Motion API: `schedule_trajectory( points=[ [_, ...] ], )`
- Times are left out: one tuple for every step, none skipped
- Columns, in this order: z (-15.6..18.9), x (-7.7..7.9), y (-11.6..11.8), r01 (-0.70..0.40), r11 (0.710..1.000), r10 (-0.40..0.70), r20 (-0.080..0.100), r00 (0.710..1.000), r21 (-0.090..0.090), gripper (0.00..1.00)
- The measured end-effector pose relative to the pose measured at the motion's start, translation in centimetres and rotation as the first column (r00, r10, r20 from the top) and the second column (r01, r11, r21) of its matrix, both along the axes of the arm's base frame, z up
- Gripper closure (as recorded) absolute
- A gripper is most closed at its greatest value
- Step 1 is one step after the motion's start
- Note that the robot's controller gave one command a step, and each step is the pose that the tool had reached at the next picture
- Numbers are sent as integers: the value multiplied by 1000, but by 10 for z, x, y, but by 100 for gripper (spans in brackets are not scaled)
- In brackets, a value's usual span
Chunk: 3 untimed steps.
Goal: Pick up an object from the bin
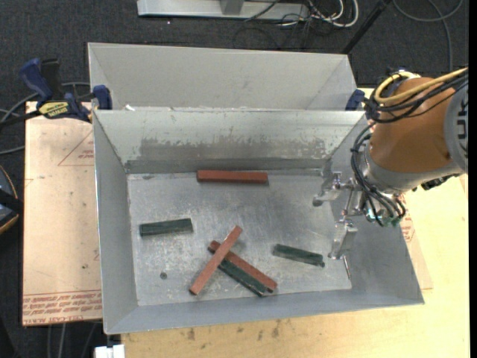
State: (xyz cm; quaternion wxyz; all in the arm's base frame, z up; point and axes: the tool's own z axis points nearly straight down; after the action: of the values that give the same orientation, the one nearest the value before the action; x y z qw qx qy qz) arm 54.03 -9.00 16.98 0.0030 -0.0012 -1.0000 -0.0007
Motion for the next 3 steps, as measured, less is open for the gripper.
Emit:
schedule_trajectory(
  points=[
    [3, 2, 0, -2, 1000, 2, 7, 1000, -1, 0],
    [-70, -16, 24, 79, 997, -79, 11, 997, 0, 0],
    [-80, -19, 29, 111, 994, -111, 7, 994, 0, 0]
  ],
)
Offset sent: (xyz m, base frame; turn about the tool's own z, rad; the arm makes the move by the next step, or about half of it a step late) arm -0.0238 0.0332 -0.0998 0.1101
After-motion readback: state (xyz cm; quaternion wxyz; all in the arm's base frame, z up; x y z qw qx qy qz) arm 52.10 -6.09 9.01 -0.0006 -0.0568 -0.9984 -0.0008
